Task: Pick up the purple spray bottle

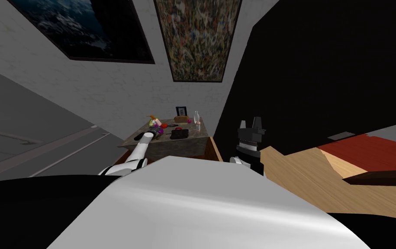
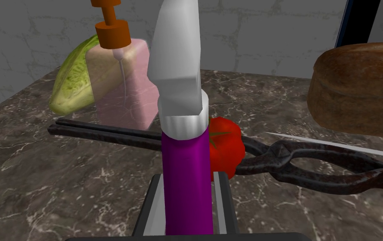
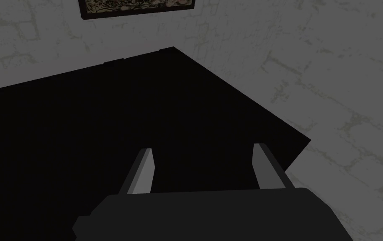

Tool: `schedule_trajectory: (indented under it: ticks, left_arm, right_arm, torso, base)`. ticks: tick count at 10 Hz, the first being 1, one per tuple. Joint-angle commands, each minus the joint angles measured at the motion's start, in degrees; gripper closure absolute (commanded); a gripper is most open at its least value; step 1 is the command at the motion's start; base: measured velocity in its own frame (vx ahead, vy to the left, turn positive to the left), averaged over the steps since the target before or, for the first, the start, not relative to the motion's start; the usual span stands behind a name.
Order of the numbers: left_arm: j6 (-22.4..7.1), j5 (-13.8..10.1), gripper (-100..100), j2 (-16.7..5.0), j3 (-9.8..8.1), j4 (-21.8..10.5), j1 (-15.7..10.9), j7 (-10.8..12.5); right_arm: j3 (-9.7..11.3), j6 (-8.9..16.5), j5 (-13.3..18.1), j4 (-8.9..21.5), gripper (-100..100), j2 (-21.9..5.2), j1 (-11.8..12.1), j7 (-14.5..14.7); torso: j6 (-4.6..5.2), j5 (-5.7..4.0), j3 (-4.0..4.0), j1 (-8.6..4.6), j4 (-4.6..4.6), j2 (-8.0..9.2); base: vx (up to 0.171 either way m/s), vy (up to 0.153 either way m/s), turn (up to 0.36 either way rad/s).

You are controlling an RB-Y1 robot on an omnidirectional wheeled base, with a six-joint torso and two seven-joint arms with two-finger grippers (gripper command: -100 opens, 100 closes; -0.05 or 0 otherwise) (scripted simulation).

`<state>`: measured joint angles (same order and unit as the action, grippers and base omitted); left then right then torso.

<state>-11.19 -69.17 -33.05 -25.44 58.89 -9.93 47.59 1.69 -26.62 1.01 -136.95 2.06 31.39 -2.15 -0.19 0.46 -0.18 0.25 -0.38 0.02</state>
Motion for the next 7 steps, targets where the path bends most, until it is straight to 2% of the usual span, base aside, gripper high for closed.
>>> schedule_trajectory:
  ticks: [1,2,4,5,6,7]
  left_arm:
    - [-0.1,0.3,100,0.2,-0.46,0.6,2.1,0.1]
    - [-0.4,-1.0,100,0.4,-2.58,2.9,3.7,0.5]
    - [-0.4,-1.0,100,0.4,-2.58,3.9,6.7,0.5]
    - [-0.7,-2.3,100,0.6,-4.7,7.2,9.1,0.9]
    - [-0.7,-2.3,100,0.6,-4.7,7.2,10.9,0.9]
    - [-0.7,-2.3,100,0.6,-4.7,7.2,11.3,0.9]
  right_arm:
    - [0.0,0.0,0.0,0.0,0,0.0,0.0,0.0]
    - [0.0,0.0,0.0,0.0,0,0.0,0.0,0.0]
    - [0.0,0.0,0.0,0.0,0,0.0,0.0,0.0]
    - [0.0,0.0,0.0,0.0,0,0.0,0.0,0.0]
    - [0.0,0.0,0.0,0.0,0,0.0,0.0,0.0]
    - [0.0,0.0,0.0,0.0,0,0.0,0.0,0.0]
  torso:
    - [0.0,0.0,0.0,0.0,0.0,0.0]
    - [-0.16,0.15,-0.03,0.12,-0.12,0.06]
    - [-0.19,0.19,-0.03,0.21,-0.13,0.07]
    - [-0.31,0.34,-0.04,0.28,-0.24,0.17]
    - [-0.22,0.38,-0.05,0.3,-0.25,0.14]
    - [-0.31,0.41,-0.07,0.35,-0.28,0.14]
  base:
    - [0.021,-0.003,0.002]
    - [0.032,-0.017,-0.159]
    - [0.023,-0.007,-0.064]
    - [0.026,-0.012,-0.173]
    - [0.029,-0.011,-0.141]
    - [0.018,-0.003,-0.004]
